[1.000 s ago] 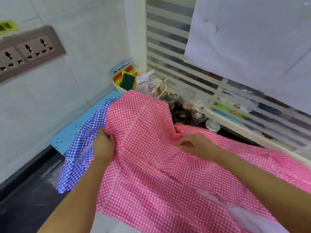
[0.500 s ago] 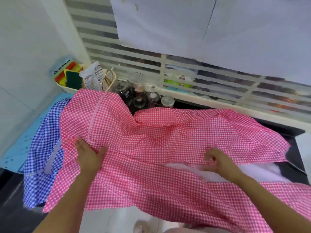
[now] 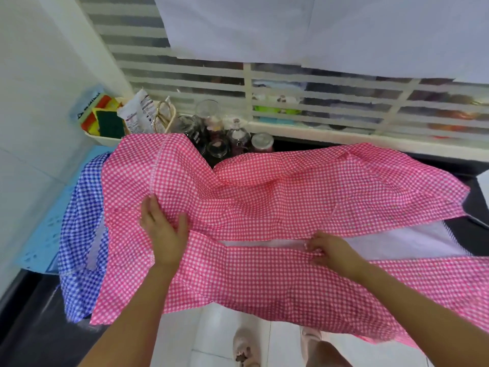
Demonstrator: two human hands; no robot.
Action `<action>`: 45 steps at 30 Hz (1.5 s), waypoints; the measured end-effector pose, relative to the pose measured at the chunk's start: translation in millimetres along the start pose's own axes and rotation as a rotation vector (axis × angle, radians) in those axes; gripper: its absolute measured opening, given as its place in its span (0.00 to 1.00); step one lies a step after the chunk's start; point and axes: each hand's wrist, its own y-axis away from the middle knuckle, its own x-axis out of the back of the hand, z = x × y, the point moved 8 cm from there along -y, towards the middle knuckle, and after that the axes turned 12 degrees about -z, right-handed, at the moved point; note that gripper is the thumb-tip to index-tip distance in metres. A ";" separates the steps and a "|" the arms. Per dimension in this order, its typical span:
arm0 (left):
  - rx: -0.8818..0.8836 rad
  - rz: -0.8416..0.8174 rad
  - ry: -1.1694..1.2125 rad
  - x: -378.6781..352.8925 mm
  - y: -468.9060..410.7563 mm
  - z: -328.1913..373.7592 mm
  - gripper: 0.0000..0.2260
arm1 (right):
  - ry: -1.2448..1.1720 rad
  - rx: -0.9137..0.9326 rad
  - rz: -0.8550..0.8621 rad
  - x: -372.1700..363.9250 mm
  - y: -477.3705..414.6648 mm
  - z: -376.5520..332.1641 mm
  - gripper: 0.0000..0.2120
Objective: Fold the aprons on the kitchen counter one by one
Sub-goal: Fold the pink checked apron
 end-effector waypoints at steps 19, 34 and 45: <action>-0.348 -0.839 -0.493 -214.2 95.7 110.8 0.44 | 0.047 -0.565 -0.395 15.7 100.9 120.1 0.32; -0.192 -0.658 -0.324 -217.0 94.7 120.1 0.28 | 0.020 -0.349 -0.388 50.5 103.7 139.0 0.13; -0.317 -0.698 -0.365 -211.5 93.8 152.8 0.39 | 0.067 -0.389 0.124 79.3 84.4 133.2 0.11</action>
